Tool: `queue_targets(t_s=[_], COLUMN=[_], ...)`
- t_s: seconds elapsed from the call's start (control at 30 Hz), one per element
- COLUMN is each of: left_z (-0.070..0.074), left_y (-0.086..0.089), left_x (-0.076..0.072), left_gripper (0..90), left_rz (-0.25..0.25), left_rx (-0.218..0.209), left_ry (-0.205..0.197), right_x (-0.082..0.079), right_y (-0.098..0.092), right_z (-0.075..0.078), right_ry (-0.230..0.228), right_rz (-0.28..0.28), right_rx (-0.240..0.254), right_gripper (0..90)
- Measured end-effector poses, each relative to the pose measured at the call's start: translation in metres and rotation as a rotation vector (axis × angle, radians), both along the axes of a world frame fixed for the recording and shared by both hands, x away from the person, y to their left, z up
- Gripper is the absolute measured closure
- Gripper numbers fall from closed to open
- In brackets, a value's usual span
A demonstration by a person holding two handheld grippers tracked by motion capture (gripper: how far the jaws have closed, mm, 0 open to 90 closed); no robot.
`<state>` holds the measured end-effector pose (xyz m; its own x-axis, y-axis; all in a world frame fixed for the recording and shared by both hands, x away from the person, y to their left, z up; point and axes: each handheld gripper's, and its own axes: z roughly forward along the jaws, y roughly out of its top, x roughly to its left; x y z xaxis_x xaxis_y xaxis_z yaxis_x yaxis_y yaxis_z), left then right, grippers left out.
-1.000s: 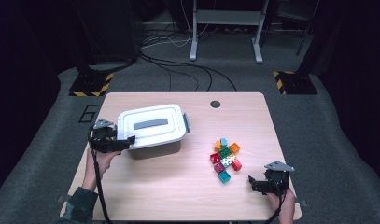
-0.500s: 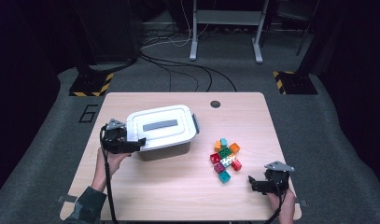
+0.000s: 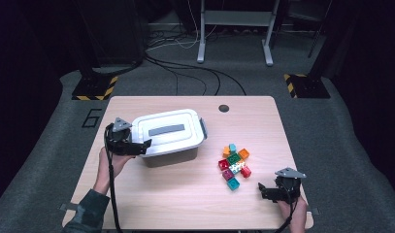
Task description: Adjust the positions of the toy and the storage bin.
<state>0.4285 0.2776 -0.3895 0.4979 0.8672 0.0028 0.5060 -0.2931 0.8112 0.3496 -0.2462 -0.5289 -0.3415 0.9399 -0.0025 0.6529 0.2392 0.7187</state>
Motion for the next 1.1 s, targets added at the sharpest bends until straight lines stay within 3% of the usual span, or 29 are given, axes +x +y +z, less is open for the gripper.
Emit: queue_targets(t_s=[0.1,0.33,0.47,0.53,0.7,0.77,0.93,1.1], left_z=[0.005,0.008,0.006,0.003,0.0,0.0,-0.002,-0.003], left_y=[-0.013,-0.033,-0.045,-0.05,-0.049,-0.049,-0.045,-0.043], left_x=[0.011,0.03,0.042,0.049,0.053,0.054,0.057,0.057], left_gripper=[2.2,0.8,10.2,22.2,33.7,46.0,49.8,52.4], left_rz=[-0.071,-0.165,-0.181,-0.185,-0.197,-0.191,-0.216,-0.242], left_rx=[0.029,0.068,0.087,0.113,0.076,0.104,0.054,0.051], left_ry=[0.021,0.061,0.063,0.07,0.072,0.069,0.091,0.081], right_x=[0.0,0.0,0.0,0.0,0.0,0.0,0.0,0.0], right_y=[0.0,0.0,0.0,0.0,0.0,0.0,0.0,0.0], right_z=[0.0,0.0,0.0,0.0,0.0,0.0,0.0,0.0], right_ry=[0.0,0.0,0.0,0.0,0.0,0.0,0.0,0.0], right_rz=[0.0,0.0,0.0,0.0,0.001,0.0,0.001,0.001], right_rx=[0.0,0.0,0.0,0.0,0.0,0.0,0.001,0.0], right_gripper=[0.3,0.3,0.3,0.4,0.4,0.4,0.4,0.4])
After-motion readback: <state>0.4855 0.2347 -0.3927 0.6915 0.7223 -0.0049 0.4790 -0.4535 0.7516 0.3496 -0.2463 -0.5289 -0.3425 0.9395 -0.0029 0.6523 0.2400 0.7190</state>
